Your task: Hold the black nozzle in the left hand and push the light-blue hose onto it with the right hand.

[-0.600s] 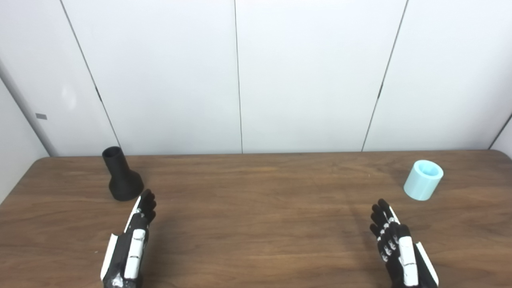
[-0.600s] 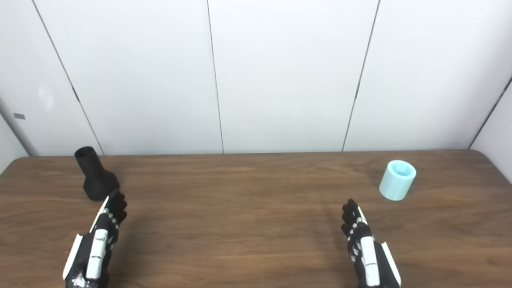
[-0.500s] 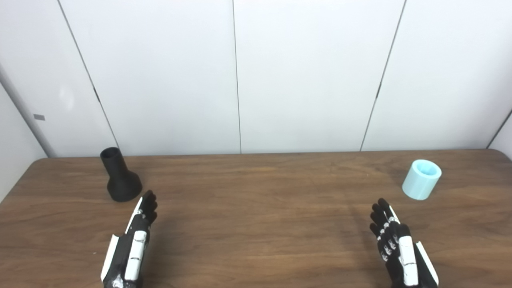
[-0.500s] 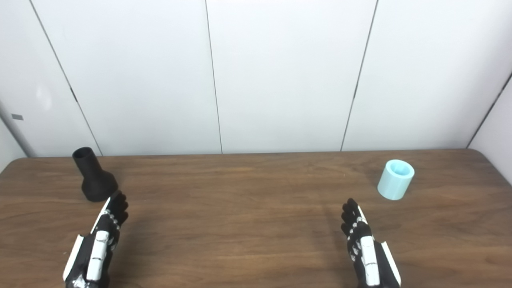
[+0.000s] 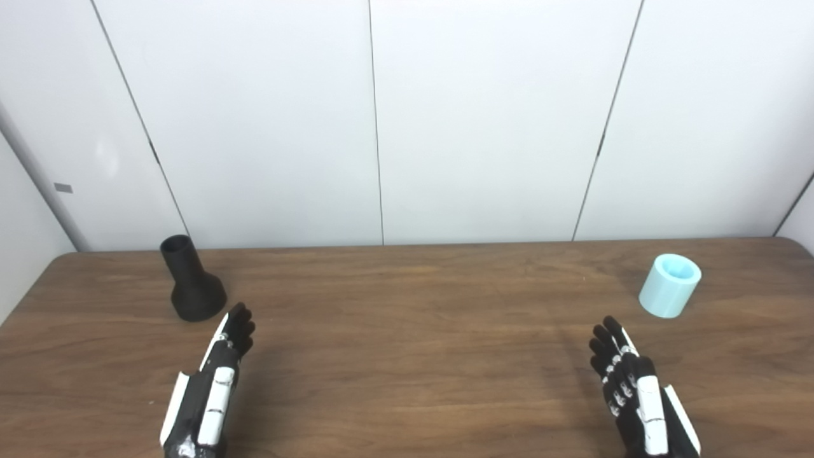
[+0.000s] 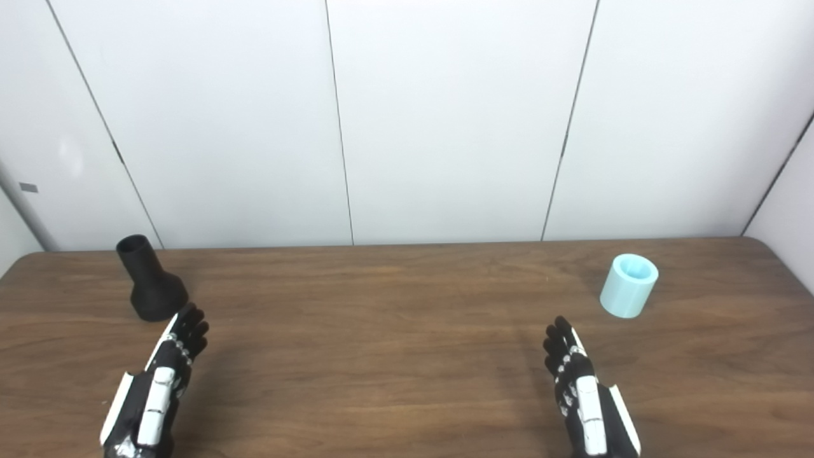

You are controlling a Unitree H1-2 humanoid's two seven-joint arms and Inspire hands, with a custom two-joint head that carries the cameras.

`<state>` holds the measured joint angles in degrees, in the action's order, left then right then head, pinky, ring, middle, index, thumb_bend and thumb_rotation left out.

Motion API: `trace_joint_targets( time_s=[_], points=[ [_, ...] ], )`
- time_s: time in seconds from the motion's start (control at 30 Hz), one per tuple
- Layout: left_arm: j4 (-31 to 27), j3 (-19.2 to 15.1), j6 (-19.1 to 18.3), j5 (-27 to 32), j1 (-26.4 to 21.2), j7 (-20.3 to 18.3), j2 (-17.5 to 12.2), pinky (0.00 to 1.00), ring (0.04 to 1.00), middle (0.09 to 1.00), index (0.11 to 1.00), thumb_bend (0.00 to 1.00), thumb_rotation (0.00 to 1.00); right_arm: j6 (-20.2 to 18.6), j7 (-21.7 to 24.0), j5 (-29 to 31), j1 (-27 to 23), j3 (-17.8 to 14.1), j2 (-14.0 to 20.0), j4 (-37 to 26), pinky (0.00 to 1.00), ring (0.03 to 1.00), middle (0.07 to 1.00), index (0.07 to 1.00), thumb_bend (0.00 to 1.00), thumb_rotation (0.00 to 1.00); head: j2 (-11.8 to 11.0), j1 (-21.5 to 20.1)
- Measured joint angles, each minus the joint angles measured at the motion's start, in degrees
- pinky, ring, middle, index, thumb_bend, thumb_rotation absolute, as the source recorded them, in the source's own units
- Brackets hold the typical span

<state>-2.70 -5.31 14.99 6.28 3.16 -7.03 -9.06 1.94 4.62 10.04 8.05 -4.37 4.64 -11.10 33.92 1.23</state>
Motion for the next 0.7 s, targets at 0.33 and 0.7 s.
trace_joint_targets(
  time_s=[0.33,0.7],
  points=[
    [-0.7,-0.2,-1.9,-2.0,0.2,1.0,0.6,0.92,0.954,0.959,0.964,0.60,0.70,-0.2,1.2,1.4,0.0,0.0,1.2,0.0,1.00,1.000,0.998,0.997,0.60,1.00,-1.1,7.7],
    [-4.1,-0.1,-3.5,-4.6,2.4,4.4,4.4,0.95,0.960,0.954,0.972,0.73,0.32,-0.5,3.1,4.9,0.6,-1.6,4.0,0.7,1.00,1.000,1.000,1.000,0.64,1.00,-4.2,18.6]
  ],
)
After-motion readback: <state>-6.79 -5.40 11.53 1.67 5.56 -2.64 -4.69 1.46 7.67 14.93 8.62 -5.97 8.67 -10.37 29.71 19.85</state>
